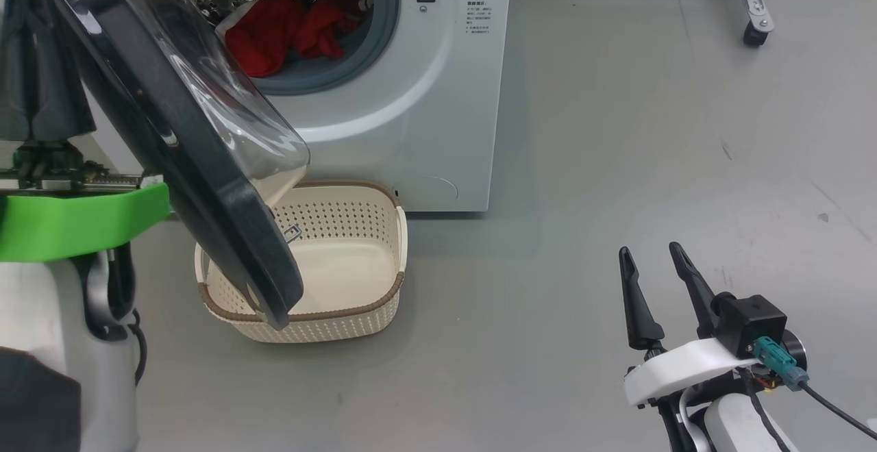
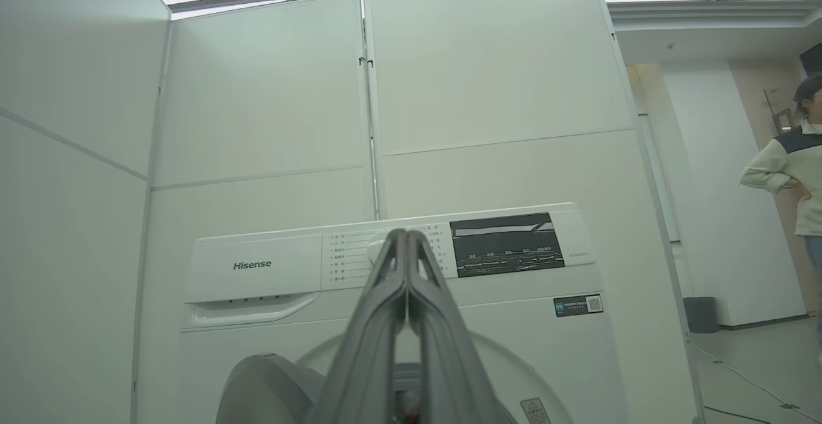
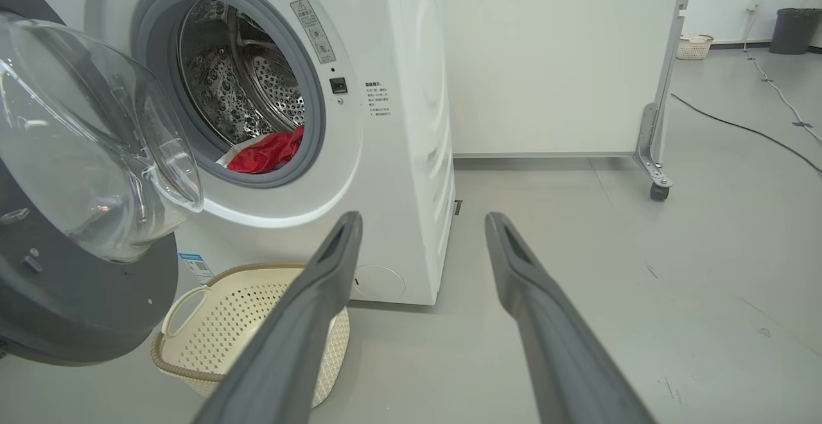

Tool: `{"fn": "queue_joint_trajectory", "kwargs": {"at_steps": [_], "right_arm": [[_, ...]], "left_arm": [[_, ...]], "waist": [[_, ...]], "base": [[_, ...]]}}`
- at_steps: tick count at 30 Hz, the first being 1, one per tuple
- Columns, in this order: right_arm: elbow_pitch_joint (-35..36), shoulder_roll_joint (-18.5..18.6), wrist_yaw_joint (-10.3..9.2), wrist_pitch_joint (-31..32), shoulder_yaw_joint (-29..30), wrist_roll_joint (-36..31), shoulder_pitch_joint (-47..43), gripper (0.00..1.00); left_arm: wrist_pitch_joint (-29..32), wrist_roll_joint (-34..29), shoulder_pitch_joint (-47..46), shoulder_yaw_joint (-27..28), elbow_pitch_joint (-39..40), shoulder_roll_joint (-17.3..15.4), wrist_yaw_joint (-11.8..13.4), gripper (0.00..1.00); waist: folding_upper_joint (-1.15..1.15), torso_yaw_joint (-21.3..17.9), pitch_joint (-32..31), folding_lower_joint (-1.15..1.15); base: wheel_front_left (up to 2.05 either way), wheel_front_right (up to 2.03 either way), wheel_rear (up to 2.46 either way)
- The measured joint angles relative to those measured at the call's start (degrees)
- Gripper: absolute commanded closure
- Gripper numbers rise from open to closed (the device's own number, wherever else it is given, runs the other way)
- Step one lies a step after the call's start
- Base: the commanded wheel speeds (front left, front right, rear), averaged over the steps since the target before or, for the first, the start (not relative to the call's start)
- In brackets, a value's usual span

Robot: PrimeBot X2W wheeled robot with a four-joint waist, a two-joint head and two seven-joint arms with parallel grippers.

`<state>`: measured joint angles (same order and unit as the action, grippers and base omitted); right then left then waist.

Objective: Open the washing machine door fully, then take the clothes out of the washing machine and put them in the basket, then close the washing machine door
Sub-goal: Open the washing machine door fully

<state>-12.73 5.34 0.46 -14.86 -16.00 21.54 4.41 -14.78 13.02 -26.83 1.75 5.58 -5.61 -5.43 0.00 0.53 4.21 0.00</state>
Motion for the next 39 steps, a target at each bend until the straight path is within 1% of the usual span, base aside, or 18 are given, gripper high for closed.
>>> {"fn": "queue_joint_trajectory", "kwargs": {"at_steps": [4,7,11,14,16,20,25,39], "right_arm": [[-0.2,-0.1,0.09,0.0,0.2,0.0,0.0,0.00],[-0.3,-0.3,0.48,0.0,0.3,-0.1,0.0,0.00],[-0.3,-0.5,0.51,0.0,0.6,-0.2,0.0,0.00],[-0.4,-0.6,0.65,0.0,0.8,-0.2,0.0,0.00],[-0.4,-0.7,0.66,0.0,1.0,-0.4,0.0,0.00],[-0.5,-0.8,1.03,0.0,1.2,-0.5,0.0,0.00],[-0.6,-1.0,1.24,0.0,1.3,-0.7,0.0,0.00],[-0.8,-1.4,1.94,0.0,1.4,-1.4,0.0,0.00]], "left_arm": [[0.7,-0.1,0.0,-3.7,-0.9,0.4,-0.5,1.00],[1.5,-2.4,0.5,-6.5,-1.4,0.3,-0.7,1.00],[2.5,-3.0,2.9,-9.8,-2.8,0.5,-0.9,1.00],[3.5,-2.9,4.7,-11.4,-4.3,1.2,-0.9,1.00],[4.3,-1.7,6.2,-12.4,-5.7,1.7,-1.0,1.00],[5.2,-1.5,9.2,-14.8,-8.3,1.9,-1.3,1.00],[6.0,-1.4,10.1,-16.4,-10.4,2.0,-1.4,1.00],[9.4,0.3,11.6,-17.5,-16.4,2.4,-1.4,1.00]], "waist": [[0.00,-0.5,-0.2,0.00],[0.00,-0.7,-0.2,0.00],[0.00,-0.9,-0.2,0.00],[0.00,-1.0,-0.1,0.00],[0.00,-1.0,-0.1,0.00],[0.00,-1.1,-0.1,0.00],[0.00,-1.1,-0.1,0.00],[0.00,-1.4,0.4,0.00]], "base": [[0.00,0.00,0.00],[0.00,0.00,0.00],[0.00,0.00,0.00],[0.00,0.00,0.00],[0.00,0.00,0.00],[0.00,0.00,0.00],[0.00,0.00,0.00],[0.00,0.00,0.00]]}}
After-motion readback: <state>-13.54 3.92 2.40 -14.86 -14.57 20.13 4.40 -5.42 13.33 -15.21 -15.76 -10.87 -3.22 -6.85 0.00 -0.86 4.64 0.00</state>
